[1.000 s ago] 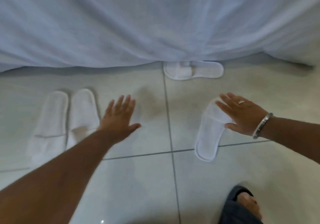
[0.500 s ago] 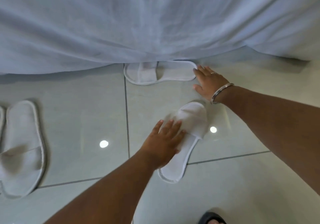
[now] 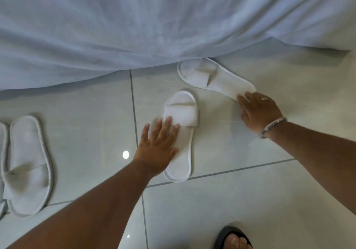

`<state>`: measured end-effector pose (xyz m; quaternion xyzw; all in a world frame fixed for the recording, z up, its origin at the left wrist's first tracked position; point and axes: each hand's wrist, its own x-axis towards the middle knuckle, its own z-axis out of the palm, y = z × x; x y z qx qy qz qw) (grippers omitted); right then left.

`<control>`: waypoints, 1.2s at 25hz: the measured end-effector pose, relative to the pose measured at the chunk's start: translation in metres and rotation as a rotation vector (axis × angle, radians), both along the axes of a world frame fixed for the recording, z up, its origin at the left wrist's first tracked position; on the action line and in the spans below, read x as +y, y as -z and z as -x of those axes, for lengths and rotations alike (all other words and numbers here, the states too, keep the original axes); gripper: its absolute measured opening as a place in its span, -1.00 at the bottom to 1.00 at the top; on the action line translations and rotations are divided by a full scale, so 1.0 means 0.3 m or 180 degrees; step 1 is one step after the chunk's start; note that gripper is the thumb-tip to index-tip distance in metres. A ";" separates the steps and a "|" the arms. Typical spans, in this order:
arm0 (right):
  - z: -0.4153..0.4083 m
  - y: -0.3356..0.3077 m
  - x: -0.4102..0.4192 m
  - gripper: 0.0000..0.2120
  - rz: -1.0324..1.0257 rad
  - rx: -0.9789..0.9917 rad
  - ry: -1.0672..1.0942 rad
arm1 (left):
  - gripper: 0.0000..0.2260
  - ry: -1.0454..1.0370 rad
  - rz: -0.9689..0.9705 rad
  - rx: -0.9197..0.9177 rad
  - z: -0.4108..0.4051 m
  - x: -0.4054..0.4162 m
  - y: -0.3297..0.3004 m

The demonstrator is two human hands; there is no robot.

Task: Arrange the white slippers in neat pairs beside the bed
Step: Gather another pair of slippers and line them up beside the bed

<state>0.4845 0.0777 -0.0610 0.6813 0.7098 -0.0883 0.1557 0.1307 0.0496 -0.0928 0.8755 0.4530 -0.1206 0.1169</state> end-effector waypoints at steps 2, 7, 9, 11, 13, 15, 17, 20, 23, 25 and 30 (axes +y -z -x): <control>0.015 -0.024 -0.107 -0.49 0.0019 0.0100 0.0231 | -0.39 -0.0108 -0.0015 -0.0099 -0.062 0.015 -0.003; 0.134 -0.026 -0.333 -0.46 0.0147 0.0381 0.0417 | -0.37 -0.0142 0.0212 -0.0108 -0.202 0.064 -0.028; 0.176 -0.017 -0.397 -0.45 0.0267 0.0476 0.0599 | -0.36 -0.0118 0.0186 -0.0069 -0.236 0.079 -0.035; 0.202 0.006 -0.438 -0.45 0.0253 0.0597 0.0752 | -0.35 -0.0021 0.0192 -0.0095 -0.265 0.094 -0.039; 0.212 0.023 -0.459 -0.40 0.0315 0.0765 0.0760 | -0.34 0.0117 0.0158 -0.0165 -0.295 0.115 -0.040; 0.213 0.026 -0.460 -0.38 0.0312 0.1001 0.0665 | -0.33 0.0275 0.0131 -0.0163 -0.320 0.134 -0.039; 0.194 0.031 -0.464 -0.38 0.0295 0.1253 0.0433 | -0.33 0.0404 0.0100 -0.0139 -0.338 0.136 -0.037; 0.148 0.028 -0.472 -0.39 0.0277 0.1477 0.0077 | -0.33 0.0367 0.0118 -0.0173 -0.352 0.131 -0.036; 0.142 0.025 -0.518 -0.41 0.0209 0.1389 -0.0235 | -0.34 0.0353 0.0107 -0.0170 -0.351 0.133 -0.039; 0.147 0.035 -0.567 -0.42 0.0217 0.1283 -0.0455 | -0.34 0.0477 0.0079 -0.0126 -0.355 0.139 -0.039; 0.083 0.030 -0.558 -0.42 0.0346 0.1327 -0.0848 | -0.34 0.0550 0.0117 -0.0078 -0.346 0.153 -0.045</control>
